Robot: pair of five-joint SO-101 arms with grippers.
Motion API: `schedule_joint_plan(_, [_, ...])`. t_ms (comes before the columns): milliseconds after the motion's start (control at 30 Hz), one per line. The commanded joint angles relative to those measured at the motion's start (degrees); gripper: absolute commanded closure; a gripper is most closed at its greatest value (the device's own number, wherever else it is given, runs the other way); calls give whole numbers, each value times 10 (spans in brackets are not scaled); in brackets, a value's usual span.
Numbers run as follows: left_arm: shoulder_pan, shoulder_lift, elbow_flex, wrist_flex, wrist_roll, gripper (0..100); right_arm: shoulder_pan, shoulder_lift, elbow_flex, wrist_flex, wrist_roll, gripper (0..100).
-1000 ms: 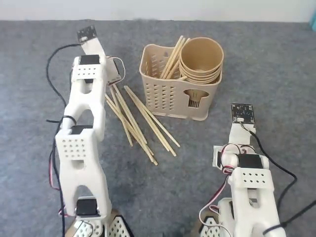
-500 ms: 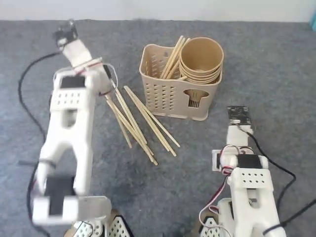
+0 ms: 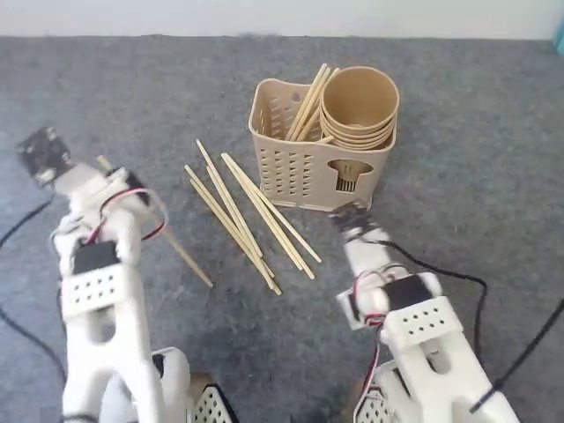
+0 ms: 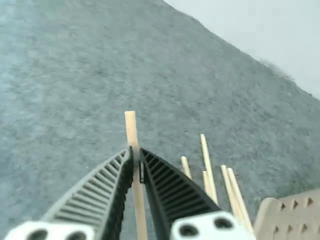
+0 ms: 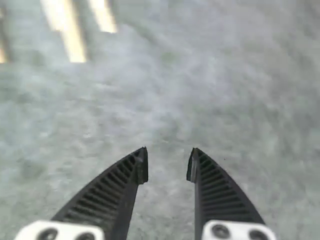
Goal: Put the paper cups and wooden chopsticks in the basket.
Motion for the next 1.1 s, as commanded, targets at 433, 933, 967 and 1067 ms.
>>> schedule_joint_plan(433, [-76, -114, 49, -56, -1, 988, -211, -3, -96, -153, -197, 859])
schedule_joint_plan(933, [-92, 82, -50, -26, 35, 891, -253, 258, -181, -327, -199, 860])
schedule_joint_plan(967, [-100, 111, -65, -25, 35, 878, -254, 289, -199, -327, -199, 861])
schedule_joint_plan(1067, [-115, 194, -111, -25, 35, 874, -252, 371, -252, -333, -199, 861])
